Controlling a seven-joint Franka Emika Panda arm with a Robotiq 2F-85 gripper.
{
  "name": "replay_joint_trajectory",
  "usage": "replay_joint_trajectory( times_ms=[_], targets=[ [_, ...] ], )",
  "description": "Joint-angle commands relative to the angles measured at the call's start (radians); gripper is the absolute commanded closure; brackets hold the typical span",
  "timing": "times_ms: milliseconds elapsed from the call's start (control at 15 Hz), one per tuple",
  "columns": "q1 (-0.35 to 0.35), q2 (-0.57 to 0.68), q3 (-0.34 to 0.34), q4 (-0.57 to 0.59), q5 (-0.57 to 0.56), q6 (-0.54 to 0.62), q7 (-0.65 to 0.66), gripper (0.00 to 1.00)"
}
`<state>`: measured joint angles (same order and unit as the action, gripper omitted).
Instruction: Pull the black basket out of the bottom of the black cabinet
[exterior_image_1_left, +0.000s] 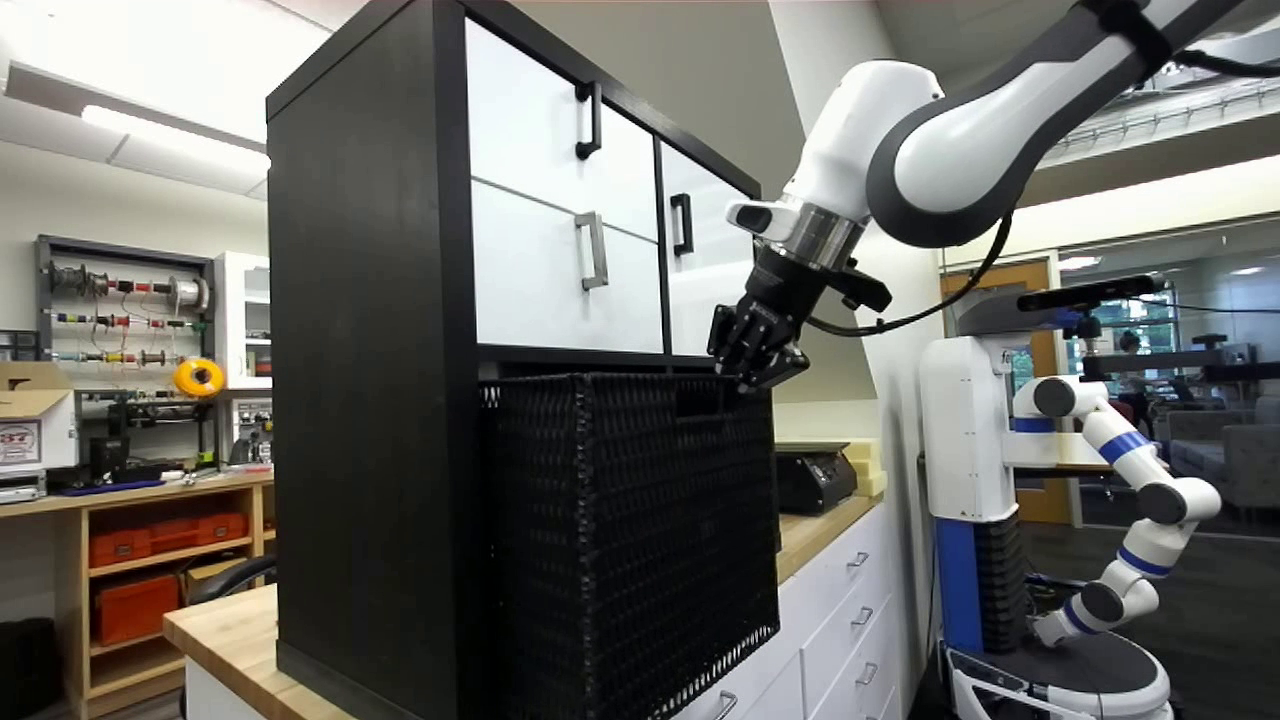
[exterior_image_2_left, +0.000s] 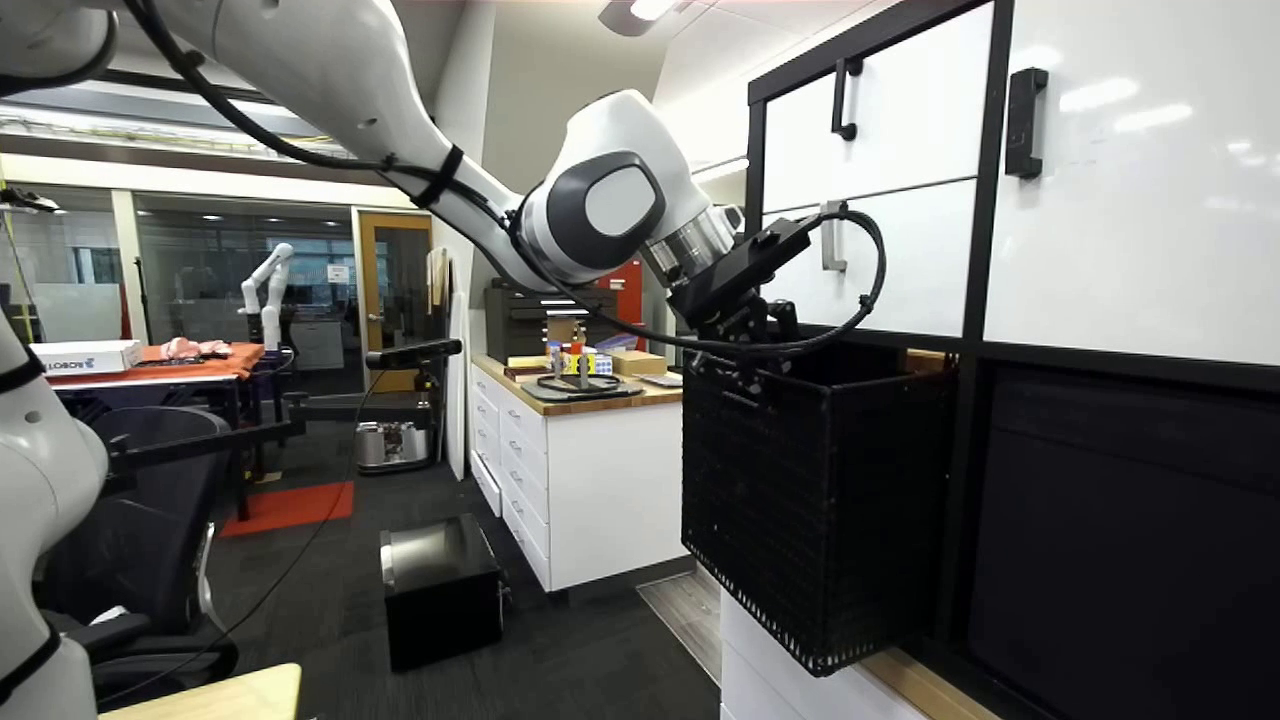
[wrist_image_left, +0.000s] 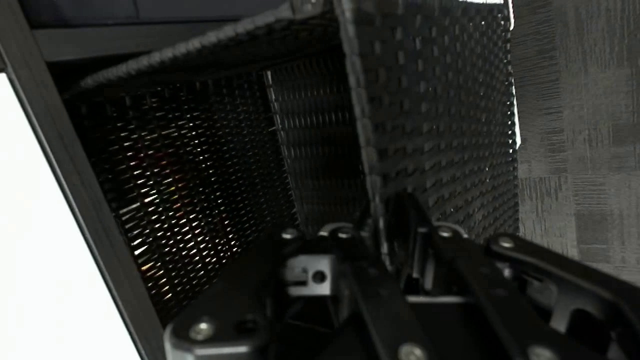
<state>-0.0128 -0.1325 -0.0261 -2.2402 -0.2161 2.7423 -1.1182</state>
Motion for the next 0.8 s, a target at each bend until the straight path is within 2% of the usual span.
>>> replay_joint_trajectory(
  times_ms=[0,267,533,733],
  targets=[
    [-0.005,-0.079,-0.004,-0.035,-0.034,-0.024,0.064,0.55],
    [-0.006,-0.098,-0.003,-0.02,-0.029,-0.061,0.123,0.29],
    [-0.002,-0.095,0.005,0.038,-0.01,-0.178,0.243,0.04],
    [-0.002,-0.075,0.011,0.131,0.001,-0.353,0.38,0.0]
  ],
)
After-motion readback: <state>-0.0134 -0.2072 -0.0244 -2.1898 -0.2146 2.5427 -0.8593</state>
